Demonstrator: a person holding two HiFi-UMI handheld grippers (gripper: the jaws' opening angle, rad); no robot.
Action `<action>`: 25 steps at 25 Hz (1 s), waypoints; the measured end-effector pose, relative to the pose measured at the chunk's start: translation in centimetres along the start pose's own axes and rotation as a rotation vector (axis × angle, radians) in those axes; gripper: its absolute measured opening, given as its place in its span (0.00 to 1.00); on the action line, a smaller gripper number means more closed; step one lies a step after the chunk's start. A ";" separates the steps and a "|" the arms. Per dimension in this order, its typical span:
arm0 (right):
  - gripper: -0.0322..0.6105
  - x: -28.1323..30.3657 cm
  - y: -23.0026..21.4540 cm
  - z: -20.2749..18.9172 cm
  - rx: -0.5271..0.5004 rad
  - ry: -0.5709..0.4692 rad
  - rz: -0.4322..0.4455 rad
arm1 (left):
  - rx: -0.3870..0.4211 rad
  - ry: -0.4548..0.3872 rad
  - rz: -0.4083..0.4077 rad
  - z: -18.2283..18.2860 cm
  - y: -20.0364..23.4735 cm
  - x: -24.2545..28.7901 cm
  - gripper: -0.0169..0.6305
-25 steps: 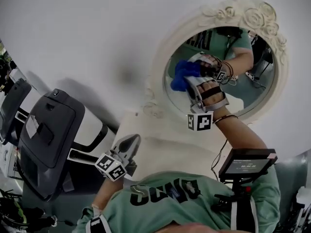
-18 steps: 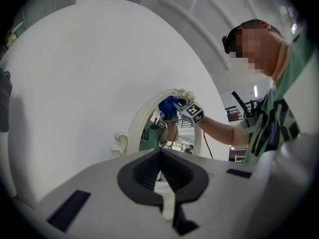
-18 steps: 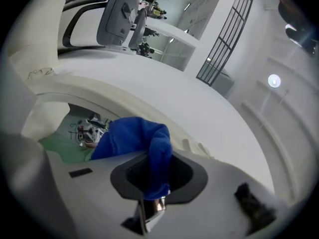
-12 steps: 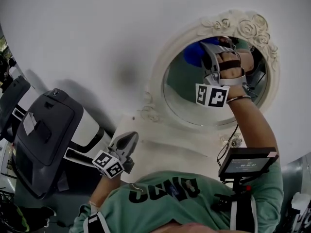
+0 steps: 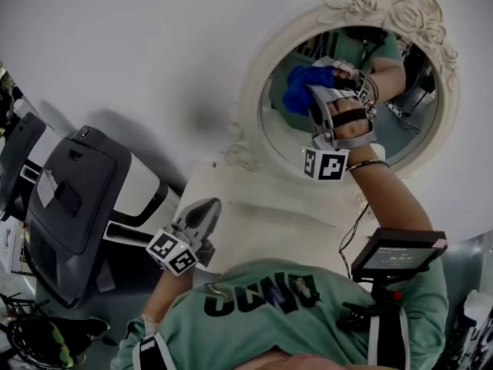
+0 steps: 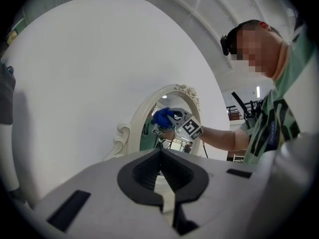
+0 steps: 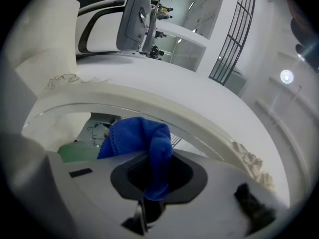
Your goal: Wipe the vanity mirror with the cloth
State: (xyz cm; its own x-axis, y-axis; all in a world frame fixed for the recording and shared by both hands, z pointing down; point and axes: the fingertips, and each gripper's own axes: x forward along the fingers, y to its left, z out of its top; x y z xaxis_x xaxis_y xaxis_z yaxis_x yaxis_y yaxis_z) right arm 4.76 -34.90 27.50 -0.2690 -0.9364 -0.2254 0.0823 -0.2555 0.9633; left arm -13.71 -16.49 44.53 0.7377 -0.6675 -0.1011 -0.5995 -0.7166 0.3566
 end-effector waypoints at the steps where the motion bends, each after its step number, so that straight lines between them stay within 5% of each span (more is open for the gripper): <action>1: 0.13 -0.4 2.0 0.5 0.004 -0.007 0.026 | -0.009 0.011 0.006 -0.4 0.2 -0.1 0.04; 12: 0.13 -6.3 27.8 4.9 0.094 -0.055 0.349 | -0.089 0.171 0.087 -6.6 3.6 -1.3 0.04; 17: 0.12 -6.1 28.4 4.9 0.168 -0.050 0.334 | -0.083 0.204 0.084 -7.8 4.5 -1.2 0.04; 22: 0.13 -6.6 27.2 4.8 0.144 -0.051 0.417 | -0.053 0.161 0.037 -5.5 2.0 -0.1 0.04; 25: 0.13 -5.7 23.0 4.2 0.137 -0.061 0.374 | -0.032 0.117 0.024 -4.0 1.8 0.4 0.04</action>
State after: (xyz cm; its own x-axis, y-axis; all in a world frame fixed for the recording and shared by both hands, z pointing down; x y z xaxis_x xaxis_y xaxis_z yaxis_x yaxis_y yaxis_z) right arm 4.11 -34.43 51.56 -0.3012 -0.9418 0.1491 0.0579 0.1380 0.9887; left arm -13.26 -17.23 48.83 0.7556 -0.6548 0.0164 -0.6084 -0.6925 0.3877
